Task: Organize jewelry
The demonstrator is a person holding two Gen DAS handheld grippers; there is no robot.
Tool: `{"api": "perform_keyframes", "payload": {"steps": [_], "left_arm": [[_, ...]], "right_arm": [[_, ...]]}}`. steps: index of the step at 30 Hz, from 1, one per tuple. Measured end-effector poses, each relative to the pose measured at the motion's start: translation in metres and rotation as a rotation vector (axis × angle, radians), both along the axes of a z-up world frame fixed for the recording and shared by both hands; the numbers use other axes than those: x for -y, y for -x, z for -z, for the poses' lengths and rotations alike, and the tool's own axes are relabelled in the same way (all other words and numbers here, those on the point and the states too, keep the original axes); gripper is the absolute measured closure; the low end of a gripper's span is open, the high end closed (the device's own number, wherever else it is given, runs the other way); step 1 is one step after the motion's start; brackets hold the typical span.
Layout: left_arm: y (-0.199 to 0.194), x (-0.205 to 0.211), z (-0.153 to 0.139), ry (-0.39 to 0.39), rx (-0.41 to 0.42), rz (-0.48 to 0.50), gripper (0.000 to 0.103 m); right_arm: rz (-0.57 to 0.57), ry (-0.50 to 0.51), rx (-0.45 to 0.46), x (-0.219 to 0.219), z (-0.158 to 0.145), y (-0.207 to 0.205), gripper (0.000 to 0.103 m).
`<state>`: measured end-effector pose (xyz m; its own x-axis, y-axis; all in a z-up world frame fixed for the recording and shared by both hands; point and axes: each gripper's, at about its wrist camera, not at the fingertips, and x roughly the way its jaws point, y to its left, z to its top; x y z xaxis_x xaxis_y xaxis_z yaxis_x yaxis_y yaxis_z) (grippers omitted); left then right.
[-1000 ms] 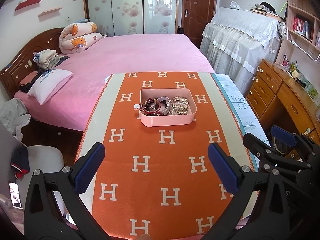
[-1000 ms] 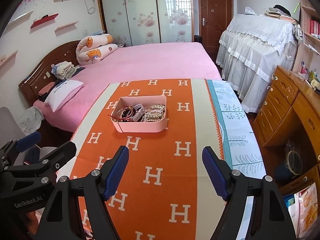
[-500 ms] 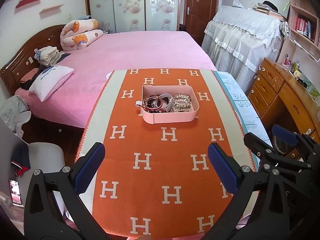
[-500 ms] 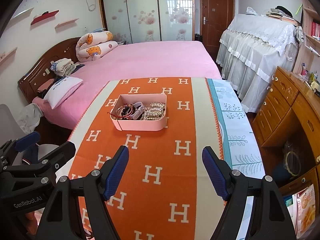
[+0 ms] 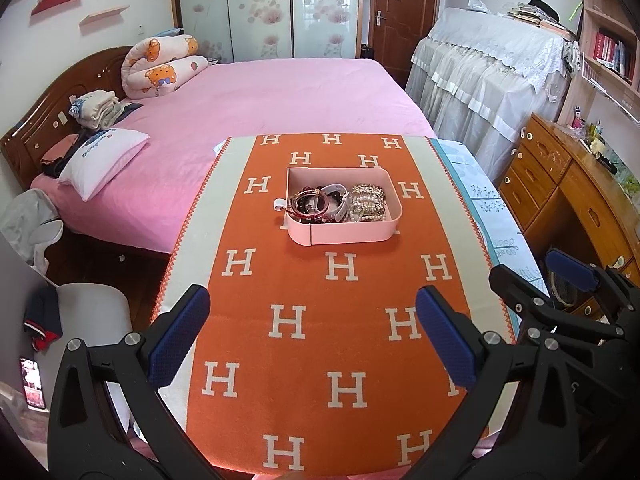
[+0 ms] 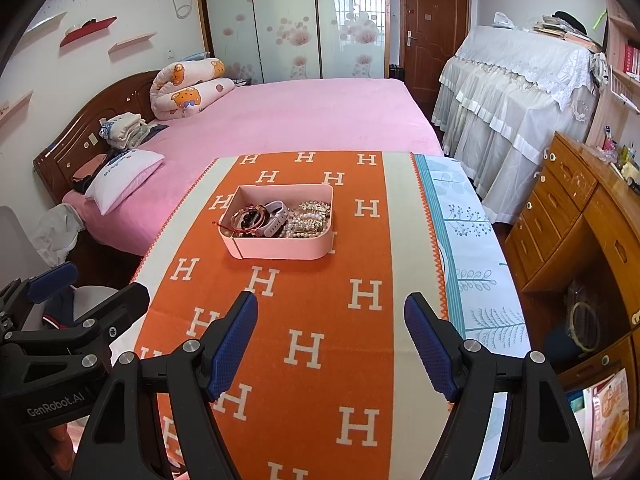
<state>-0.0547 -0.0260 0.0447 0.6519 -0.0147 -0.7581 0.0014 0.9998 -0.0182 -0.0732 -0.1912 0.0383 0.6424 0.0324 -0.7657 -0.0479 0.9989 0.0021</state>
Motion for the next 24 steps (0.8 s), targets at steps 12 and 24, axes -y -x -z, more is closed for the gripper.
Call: {"api": "perform_keyframes", "payload": {"steps": [12,24], "left_arm": [[-0.0019,0.0002,-0.0005,-0.001,-0.003,0.000,0.001],[-0.0092,-0.0022,0.0077,0.001,-0.018,-0.005,0.001]], "right_arm": [[-0.001,0.002,-0.002,-0.0003,-0.0003,-0.0018,0.026],[-0.002,0.003,-0.008,-0.0004,0.0003,-0.0034,0.026]]}}
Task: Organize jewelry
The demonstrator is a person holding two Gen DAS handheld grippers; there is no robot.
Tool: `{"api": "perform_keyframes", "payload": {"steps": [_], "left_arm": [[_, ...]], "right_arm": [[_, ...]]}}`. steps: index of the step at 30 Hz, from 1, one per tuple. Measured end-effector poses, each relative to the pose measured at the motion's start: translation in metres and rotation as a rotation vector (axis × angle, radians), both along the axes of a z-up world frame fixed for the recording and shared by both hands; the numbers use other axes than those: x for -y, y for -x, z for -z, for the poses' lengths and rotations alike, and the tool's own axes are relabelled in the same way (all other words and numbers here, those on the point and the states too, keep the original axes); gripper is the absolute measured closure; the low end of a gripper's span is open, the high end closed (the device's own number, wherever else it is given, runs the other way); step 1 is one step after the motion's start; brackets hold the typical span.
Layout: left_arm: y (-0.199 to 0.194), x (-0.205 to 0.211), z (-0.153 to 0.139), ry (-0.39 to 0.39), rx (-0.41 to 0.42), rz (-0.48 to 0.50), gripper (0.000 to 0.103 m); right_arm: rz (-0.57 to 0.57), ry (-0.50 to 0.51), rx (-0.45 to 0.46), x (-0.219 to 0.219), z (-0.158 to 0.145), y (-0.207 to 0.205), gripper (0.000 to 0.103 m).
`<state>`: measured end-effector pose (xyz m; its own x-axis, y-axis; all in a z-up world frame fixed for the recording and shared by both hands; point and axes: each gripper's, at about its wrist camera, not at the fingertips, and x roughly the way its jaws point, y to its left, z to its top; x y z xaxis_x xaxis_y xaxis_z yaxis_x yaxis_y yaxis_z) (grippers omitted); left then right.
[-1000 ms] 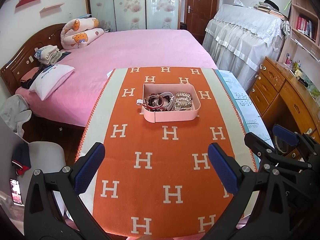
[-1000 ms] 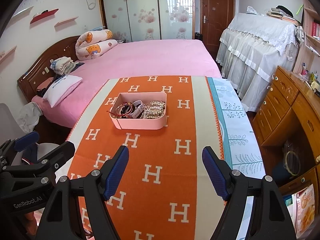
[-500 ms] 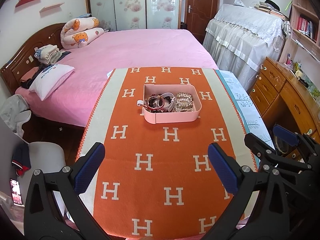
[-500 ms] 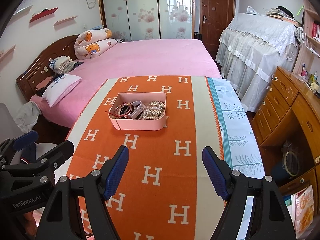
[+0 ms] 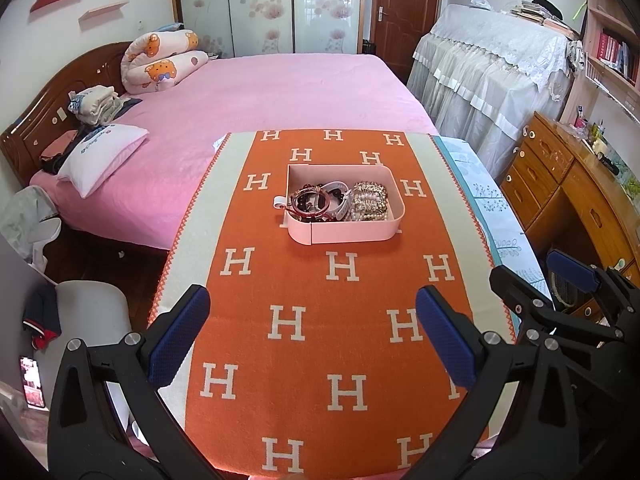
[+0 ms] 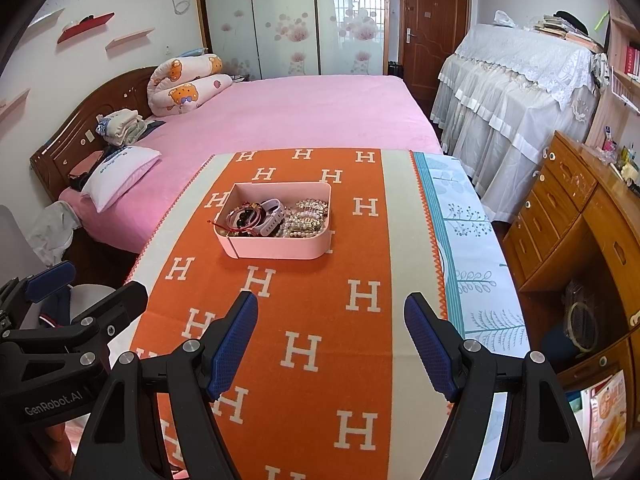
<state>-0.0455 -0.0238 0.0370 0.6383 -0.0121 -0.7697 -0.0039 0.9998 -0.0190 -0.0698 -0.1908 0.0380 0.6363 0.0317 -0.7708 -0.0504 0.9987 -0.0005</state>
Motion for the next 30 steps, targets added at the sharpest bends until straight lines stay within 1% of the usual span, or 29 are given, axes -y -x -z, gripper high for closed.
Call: {"api": "perform_keyframes", "payload": {"steps": [10,30], "left_arm": [[-0.0036,0.0048,0.0049,0.002,-0.019,-0.004,0.001],[-0.0063,0.0060,0.0041,0.001,-0.028,-0.009,0.001]], "right_arm": [[0.000,0.002,-0.005,0.0009,0.0014,-0.0009,0.026],[-0.002,0.003,-0.013,0.0019,0.0033,-0.0006,0.026]]}}
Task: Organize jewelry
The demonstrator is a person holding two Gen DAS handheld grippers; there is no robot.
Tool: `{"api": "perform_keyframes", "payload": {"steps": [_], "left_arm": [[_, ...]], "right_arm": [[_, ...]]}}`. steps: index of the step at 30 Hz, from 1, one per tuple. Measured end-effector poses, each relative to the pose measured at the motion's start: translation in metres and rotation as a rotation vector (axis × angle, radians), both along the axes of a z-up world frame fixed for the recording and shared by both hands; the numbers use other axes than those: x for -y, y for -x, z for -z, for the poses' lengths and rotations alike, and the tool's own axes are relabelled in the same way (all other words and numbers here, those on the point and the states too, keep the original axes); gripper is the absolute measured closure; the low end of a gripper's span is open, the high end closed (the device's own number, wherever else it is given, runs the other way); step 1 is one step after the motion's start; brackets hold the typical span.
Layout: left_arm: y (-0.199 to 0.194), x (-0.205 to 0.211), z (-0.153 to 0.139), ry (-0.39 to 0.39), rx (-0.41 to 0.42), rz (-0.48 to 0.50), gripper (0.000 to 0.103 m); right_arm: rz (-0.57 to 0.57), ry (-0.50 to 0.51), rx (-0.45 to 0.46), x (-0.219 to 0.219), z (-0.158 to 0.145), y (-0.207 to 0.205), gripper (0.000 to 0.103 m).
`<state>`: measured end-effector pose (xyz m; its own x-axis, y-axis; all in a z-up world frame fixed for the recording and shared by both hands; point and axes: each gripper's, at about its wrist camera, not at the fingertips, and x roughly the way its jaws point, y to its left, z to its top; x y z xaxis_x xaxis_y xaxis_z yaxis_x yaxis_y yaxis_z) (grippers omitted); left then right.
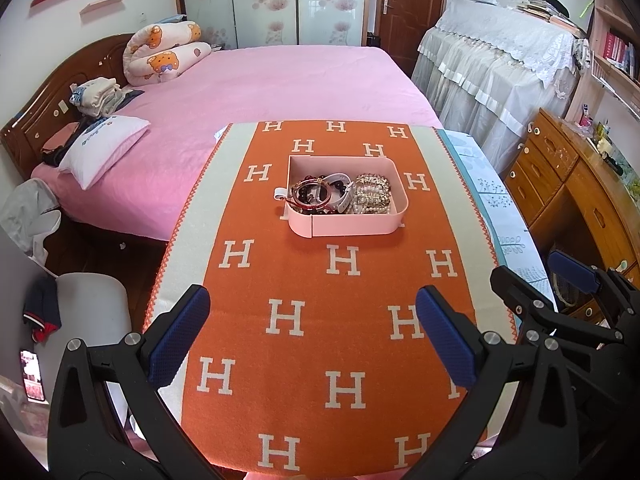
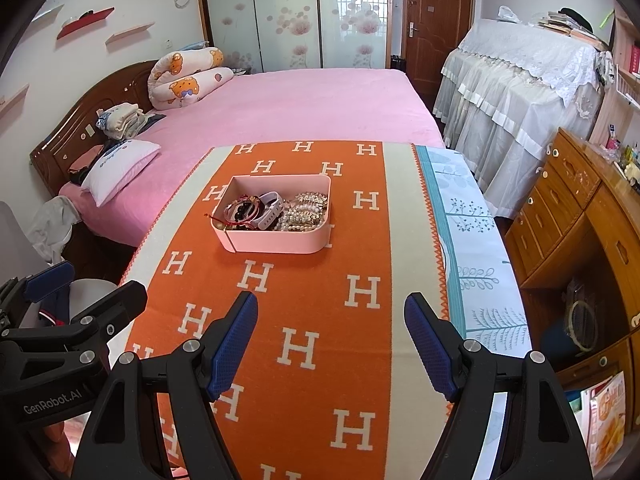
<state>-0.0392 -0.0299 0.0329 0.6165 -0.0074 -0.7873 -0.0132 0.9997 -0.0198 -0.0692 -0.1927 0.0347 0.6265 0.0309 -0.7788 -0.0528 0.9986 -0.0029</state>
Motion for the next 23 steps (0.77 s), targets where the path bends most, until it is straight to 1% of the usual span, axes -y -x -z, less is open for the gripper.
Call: {"api": "perform_keyframes", "payload": {"steps": [10,15,23], "left_arm": [[0.003,-0.004,0.006,0.003,-0.008,-0.009,0.001],[0.001,-0.004,0.005,0.001,-0.007,-0.009,0.001],[0.000,-0.006,0.007,0.002,-0.013,-0.011,0.001]], "right_arm": [[-0.004,0.001,-0.008,0.006,0.005,0.009,0.026],[-0.005,0.001,-0.010,0.002,0.005,0.005,0.026],[-0.009,0.001,-0.018,0.006,0.006,0.023,0.026]]}}
